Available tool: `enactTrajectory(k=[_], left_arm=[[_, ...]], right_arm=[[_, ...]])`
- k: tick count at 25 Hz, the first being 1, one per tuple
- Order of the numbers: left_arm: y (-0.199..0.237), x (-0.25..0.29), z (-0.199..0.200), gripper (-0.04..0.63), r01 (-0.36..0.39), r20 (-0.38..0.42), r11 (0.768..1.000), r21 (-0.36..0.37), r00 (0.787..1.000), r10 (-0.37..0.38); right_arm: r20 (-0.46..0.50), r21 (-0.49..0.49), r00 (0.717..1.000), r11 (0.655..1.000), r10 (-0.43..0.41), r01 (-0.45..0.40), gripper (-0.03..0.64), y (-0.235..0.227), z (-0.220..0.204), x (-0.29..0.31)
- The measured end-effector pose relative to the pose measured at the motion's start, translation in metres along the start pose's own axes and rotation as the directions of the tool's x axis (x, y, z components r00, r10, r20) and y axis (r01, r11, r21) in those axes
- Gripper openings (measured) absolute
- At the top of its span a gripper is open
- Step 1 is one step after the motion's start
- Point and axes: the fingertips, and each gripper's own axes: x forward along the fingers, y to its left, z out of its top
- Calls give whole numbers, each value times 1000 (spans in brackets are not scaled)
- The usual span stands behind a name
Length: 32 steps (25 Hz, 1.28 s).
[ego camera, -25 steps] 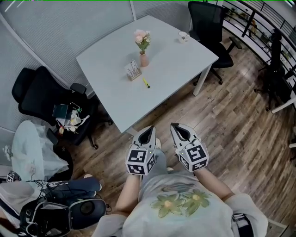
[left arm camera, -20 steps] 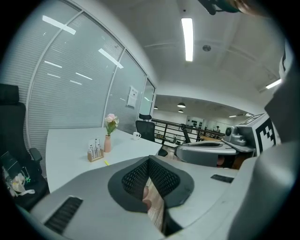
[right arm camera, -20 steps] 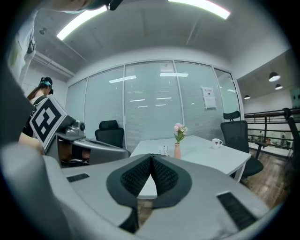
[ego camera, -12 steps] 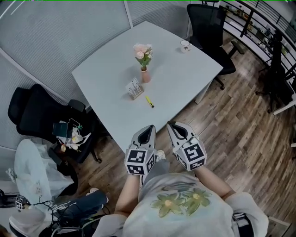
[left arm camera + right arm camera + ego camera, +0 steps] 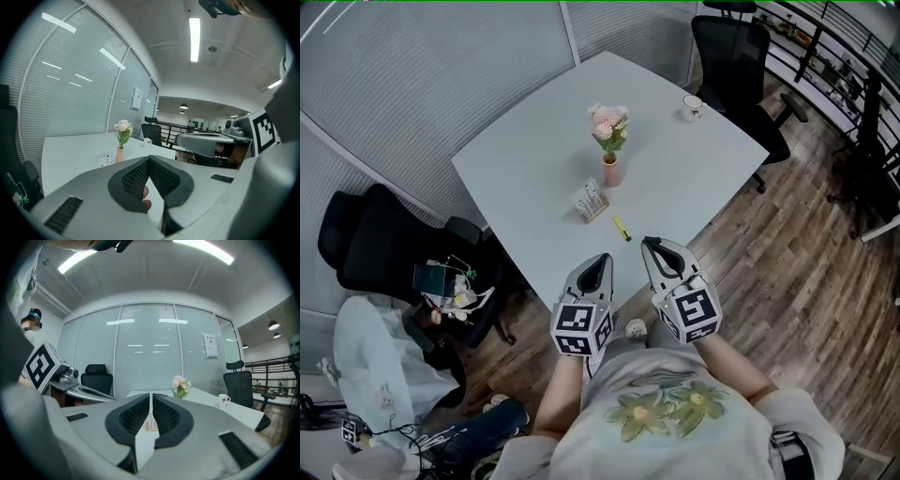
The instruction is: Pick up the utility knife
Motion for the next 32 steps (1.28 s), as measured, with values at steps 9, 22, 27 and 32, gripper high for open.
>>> enactTrajectory(k=[9,22,27,32], left_arm=[[21,11,7,3,-12,4,1000,-8,1000,12],[67,44,24,3,-57,10,998,-10,998,57],[84,62,21,3,-62,-18,998,-21,998,62],[98,83,16,3,-48,-49,998,-33,998,47]], right_arm=[[19,9,999,1000,-27,27,210,-8,5,27],[8,21,1000,1000,3,-3,210,-26,4,89],[-24,35,1000,999,3,-2,210,-34,-9,111],[-72,49,997,999,-12,16,210,-45,-28,134]])
